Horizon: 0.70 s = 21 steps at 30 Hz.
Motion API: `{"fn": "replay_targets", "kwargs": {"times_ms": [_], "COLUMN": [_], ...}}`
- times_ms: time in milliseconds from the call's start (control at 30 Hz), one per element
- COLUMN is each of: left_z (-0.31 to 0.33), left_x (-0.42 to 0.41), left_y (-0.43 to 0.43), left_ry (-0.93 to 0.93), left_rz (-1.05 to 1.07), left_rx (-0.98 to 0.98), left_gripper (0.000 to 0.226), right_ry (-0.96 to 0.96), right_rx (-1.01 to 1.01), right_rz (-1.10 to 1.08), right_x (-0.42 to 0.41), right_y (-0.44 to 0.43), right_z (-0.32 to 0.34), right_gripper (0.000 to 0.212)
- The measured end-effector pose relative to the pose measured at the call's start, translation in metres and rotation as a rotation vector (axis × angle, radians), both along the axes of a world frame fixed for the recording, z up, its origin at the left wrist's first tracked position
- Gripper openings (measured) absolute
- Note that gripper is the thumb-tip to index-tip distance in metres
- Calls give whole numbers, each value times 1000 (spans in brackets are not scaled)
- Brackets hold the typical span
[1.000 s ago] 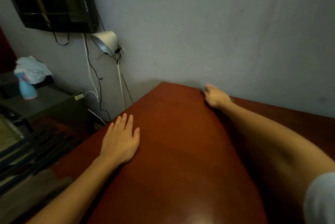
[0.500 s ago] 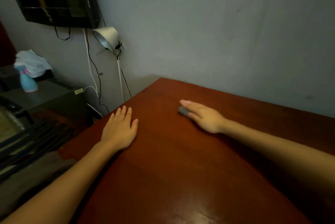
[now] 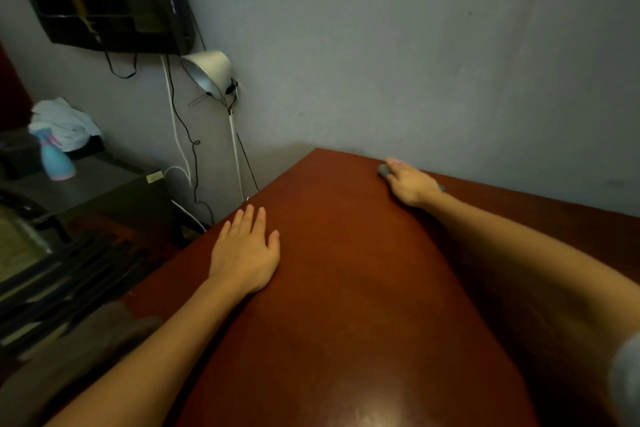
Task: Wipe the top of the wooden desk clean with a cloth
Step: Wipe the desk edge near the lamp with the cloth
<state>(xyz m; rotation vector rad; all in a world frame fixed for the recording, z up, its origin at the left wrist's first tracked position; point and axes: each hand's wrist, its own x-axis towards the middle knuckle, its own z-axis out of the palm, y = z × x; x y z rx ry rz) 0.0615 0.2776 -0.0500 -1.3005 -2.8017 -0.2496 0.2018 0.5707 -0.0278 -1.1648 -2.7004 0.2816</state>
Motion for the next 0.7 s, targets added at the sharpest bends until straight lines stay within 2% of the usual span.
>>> {"fn": "replay_targets", "kwargs": {"times_ms": [200,367,433,567,700], "left_z": [2,3,3,0,-3], "left_x": [1,3,3,3,0], "left_y": [-2,-6,-6,-5,0], "left_ry": [-16,-9,-7,5,18], "left_rz": [-4,-22,-23,-25,-14], "left_rx": [-13,-35,-32,-22,-13], "left_gripper": [60,61,61,61,61], "right_ry": [-29,-8,3,24,19], "right_rx": [44,72,50,-12,-8], "right_rz": [313,495,410,93,-135], "right_x": [-10,53,83,122,105], "right_y": [-89,-127,-109,-35,24], "right_z": [0,-2,0,5,0], "right_gripper": [52,51,50,51,57]}}
